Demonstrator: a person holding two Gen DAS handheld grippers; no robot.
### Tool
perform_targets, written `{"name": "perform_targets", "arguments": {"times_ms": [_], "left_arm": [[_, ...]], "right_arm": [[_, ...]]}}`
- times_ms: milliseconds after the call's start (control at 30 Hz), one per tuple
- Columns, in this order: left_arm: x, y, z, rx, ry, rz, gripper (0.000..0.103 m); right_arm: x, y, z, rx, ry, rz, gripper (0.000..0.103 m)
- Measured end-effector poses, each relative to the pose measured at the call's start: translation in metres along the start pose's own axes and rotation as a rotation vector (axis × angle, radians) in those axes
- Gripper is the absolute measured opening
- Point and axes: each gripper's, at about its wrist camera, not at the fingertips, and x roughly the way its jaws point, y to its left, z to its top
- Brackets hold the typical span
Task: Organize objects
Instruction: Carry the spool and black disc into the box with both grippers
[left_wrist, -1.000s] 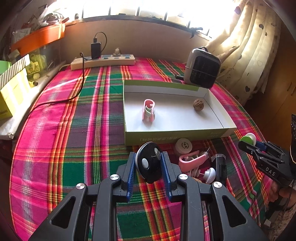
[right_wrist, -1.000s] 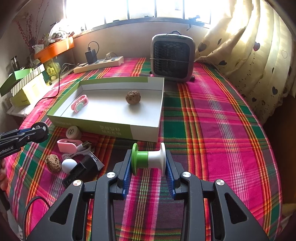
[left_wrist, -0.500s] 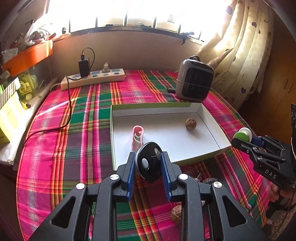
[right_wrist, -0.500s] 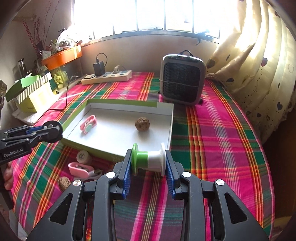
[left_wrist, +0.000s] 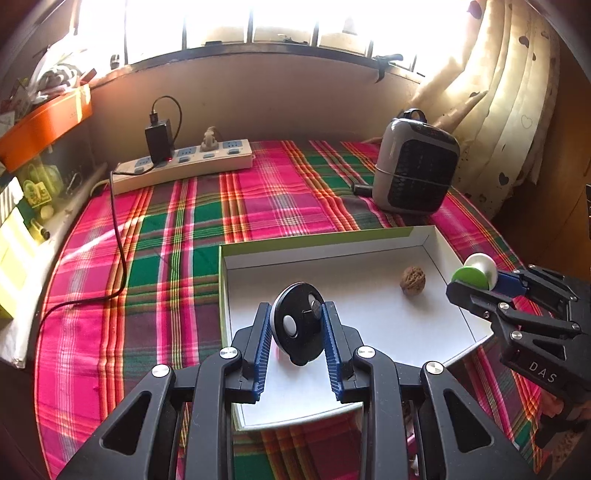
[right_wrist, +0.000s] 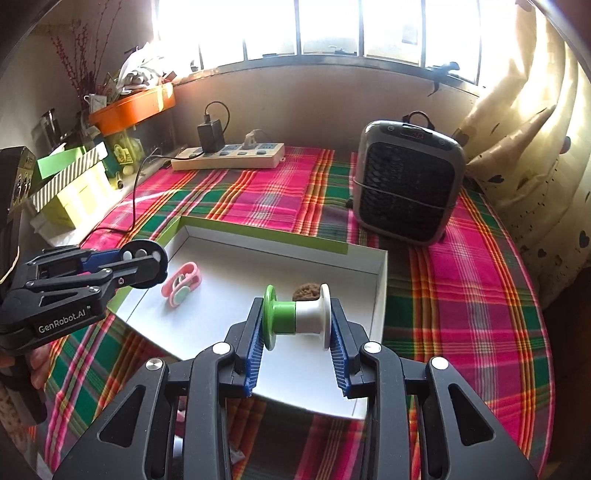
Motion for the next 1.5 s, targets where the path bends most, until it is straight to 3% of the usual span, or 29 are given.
{"name": "perform_targets", "arguments": {"times_ms": [533,1500], "left_arm": [[0.055,0.013,0.025,-0.010,0.064,0.008,0.025],[0.075,0.013,0.024,0.000,0.098,0.023,0.026]], "right_arm": [[0.068,0.003,0.025,-0.025,0.107,0.009,0.034],[0.102,0.014,0.034,-0.086,0.176,-0.047,0.034]]}}
